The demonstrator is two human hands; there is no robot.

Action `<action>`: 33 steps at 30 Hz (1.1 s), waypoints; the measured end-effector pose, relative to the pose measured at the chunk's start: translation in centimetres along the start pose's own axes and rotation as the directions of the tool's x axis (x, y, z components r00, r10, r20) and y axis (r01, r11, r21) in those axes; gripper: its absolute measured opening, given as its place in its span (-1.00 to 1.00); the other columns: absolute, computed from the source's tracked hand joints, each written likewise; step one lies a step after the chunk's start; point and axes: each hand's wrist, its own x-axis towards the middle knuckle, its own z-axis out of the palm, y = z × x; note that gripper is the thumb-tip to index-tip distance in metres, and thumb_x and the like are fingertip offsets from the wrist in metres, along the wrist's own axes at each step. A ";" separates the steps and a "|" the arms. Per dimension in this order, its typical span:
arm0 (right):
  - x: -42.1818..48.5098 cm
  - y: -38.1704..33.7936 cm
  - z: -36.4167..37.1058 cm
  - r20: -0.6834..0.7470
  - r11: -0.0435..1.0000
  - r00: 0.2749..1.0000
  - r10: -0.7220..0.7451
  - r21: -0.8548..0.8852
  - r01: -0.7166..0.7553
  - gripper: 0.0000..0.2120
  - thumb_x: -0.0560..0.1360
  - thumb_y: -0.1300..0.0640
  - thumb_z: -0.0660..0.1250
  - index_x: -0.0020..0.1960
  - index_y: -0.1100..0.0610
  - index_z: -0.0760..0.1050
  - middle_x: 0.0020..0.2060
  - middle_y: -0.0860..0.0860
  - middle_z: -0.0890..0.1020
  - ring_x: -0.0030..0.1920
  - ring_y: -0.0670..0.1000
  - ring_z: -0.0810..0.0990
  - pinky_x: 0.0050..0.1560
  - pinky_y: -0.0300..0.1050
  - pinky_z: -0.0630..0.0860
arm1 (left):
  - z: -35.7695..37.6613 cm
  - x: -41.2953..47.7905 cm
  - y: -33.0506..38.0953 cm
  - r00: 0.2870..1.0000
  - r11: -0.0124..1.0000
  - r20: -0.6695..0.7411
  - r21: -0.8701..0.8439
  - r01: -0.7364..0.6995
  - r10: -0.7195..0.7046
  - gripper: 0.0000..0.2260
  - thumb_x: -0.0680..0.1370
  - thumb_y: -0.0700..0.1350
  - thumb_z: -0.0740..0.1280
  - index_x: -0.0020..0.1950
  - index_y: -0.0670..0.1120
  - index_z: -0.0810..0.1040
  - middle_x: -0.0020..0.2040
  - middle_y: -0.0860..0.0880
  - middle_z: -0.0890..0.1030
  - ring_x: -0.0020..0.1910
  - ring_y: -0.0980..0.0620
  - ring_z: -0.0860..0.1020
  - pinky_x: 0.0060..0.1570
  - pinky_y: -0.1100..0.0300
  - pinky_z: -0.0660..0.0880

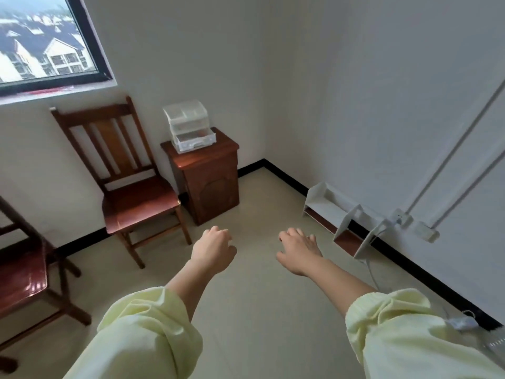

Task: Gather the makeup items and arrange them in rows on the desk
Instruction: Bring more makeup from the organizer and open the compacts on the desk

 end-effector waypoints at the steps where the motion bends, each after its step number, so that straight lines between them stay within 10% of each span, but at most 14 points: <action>1: 2.6 -1.0 -0.7 -0.004 1.000 1.000 -0.004 0.007 0.004 -0.69 0.56 0.01 0.14 0.27 0.08 0.36 0.25 0.05 0.42 0.30 0.08 0.33 0.21 0.05 0.27 | -0.9 2.1 -1.2 1.000 1.000 -0.014 0.006 0.020 -0.020 -0.72 0.56 -0.03 0.23 0.24 -0.06 0.51 0.14 -0.09 0.46 0.19 -0.11 0.43 -0.02 0.10 0.42; 33: 75.5 -14.2 -7.9 0.056 0.984 0.984 -0.171 0.068 0.167 -0.67 0.61 0.00 0.13 0.33 0.08 0.36 0.28 0.01 0.44 0.31 0.04 0.36 0.28 0.01 0.30 | -6.2 67.1 -25.4 0.949 0.947 -0.168 -0.228 0.224 -0.265 -0.78 0.61 -0.11 0.14 0.02 -0.14 0.57 -0.02 -0.03 0.50 0.04 -0.05 0.50 -0.15 0.16 0.45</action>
